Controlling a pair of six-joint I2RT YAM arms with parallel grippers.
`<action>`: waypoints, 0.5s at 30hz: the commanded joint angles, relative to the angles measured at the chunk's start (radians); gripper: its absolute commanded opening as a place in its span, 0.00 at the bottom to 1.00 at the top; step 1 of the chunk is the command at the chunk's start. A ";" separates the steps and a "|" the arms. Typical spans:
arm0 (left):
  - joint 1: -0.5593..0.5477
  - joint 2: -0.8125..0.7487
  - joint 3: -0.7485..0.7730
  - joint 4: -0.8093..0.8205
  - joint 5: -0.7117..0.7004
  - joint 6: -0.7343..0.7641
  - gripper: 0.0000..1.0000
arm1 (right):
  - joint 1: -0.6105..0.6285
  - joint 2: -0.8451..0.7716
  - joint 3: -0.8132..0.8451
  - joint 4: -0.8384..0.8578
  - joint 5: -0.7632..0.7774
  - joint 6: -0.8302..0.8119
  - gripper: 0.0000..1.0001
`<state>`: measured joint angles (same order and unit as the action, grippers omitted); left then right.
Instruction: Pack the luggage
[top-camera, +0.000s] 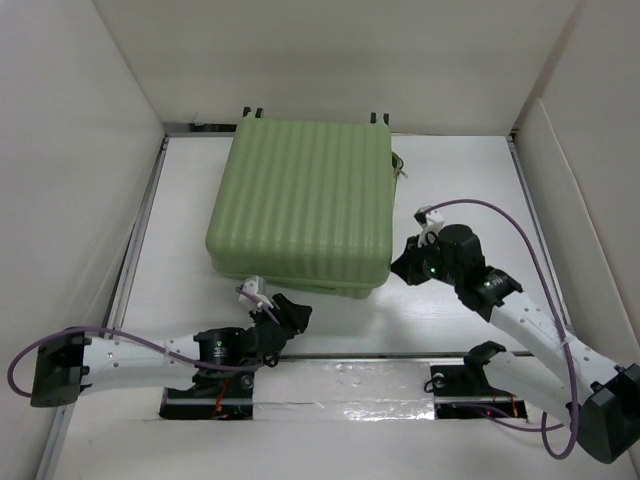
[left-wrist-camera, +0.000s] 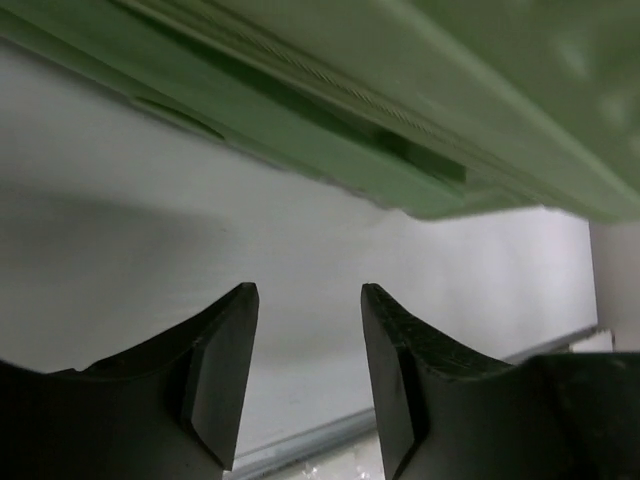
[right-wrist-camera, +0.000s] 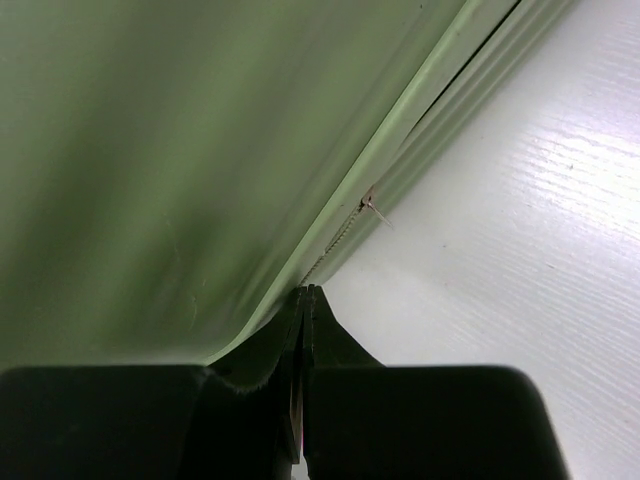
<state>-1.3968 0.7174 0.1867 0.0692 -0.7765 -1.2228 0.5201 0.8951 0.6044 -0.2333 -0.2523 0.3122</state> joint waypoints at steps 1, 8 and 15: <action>0.056 -0.065 -0.010 -0.013 -0.075 -0.032 0.44 | 0.027 -0.016 0.121 0.091 -0.103 0.034 0.02; 0.108 -0.073 -0.022 0.053 -0.043 0.019 0.50 | 0.037 0.146 0.193 0.173 -0.165 0.022 0.02; 0.108 -0.093 -0.076 0.116 -0.070 -0.046 0.52 | 0.018 0.105 0.155 0.198 -0.050 -0.051 0.07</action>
<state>-1.2934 0.6456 0.1276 0.1459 -0.7975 -1.2198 0.5438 1.0645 0.7357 -0.2157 -0.3523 0.3016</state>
